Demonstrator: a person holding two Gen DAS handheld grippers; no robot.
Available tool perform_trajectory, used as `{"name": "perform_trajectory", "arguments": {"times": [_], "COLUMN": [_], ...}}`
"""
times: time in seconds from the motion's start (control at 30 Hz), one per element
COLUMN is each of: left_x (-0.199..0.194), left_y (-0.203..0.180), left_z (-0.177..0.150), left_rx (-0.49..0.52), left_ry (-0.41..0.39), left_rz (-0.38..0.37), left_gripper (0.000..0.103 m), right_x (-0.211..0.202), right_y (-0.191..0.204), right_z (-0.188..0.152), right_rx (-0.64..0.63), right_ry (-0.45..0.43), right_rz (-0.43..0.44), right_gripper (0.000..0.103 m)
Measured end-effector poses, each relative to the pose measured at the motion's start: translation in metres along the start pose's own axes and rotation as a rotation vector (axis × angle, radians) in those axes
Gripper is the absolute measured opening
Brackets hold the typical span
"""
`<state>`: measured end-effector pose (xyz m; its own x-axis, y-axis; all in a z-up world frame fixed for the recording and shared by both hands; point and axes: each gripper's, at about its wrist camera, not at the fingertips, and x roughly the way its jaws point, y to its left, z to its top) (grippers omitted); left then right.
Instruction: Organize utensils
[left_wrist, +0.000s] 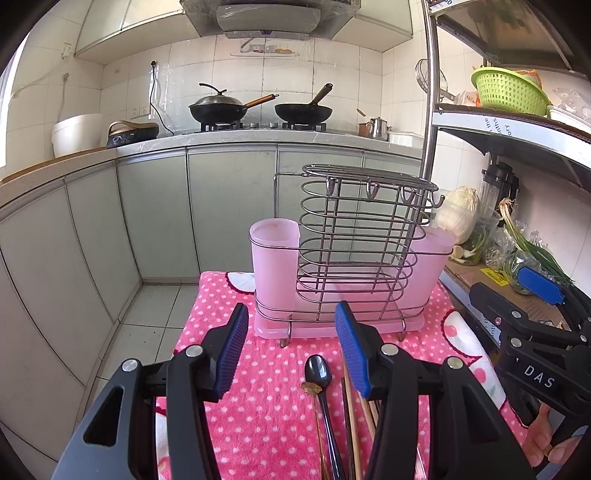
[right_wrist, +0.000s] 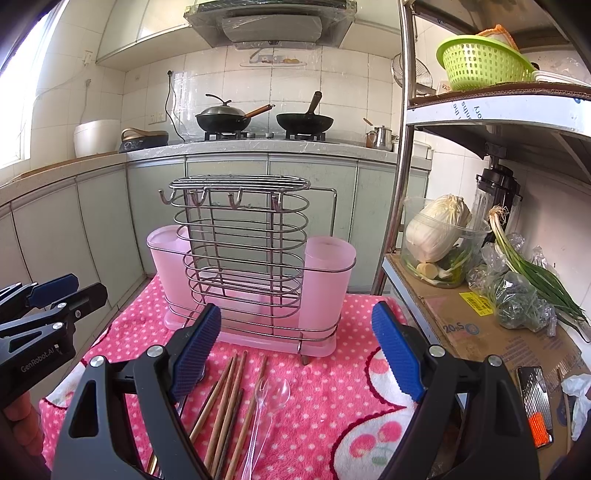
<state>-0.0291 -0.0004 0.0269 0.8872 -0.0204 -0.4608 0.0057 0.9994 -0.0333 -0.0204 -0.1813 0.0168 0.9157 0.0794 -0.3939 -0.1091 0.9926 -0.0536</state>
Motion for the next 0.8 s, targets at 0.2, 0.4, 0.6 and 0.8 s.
{"name": "perform_trajectory", "arguments": {"times": [0.2, 0.4, 0.6, 0.8], "left_x": [-0.0003, -0.0005, -0.0029, -0.0002], "left_y": [0.0000, -0.0002, -0.0008, 0.0009], "left_z": [0.0001, 0.0000, -0.0004, -0.0008], "left_rx": [0.001, -0.001, -0.001, -0.003], "left_ry": [0.000, 0.002, 0.004, 0.015], "left_rz": [0.001, 0.000, -0.002, -0.004], "left_gripper": [0.048, 0.048, 0.048, 0.049], "right_x": [-0.0001, -0.0006, -0.0008, 0.0006], "right_y": [-0.0002, 0.0000, -0.0010, -0.0024], "right_z": [0.0002, 0.0002, -0.0004, -0.0012], "right_rx": [-0.001, -0.002, 0.006, 0.023], "right_ry": [0.001, 0.000, -0.002, -0.001], "right_rz": [0.001, 0.000, -0.002, 0.004], "right_gripper": [0.084, 0.084, 0.084, 0.084]}}
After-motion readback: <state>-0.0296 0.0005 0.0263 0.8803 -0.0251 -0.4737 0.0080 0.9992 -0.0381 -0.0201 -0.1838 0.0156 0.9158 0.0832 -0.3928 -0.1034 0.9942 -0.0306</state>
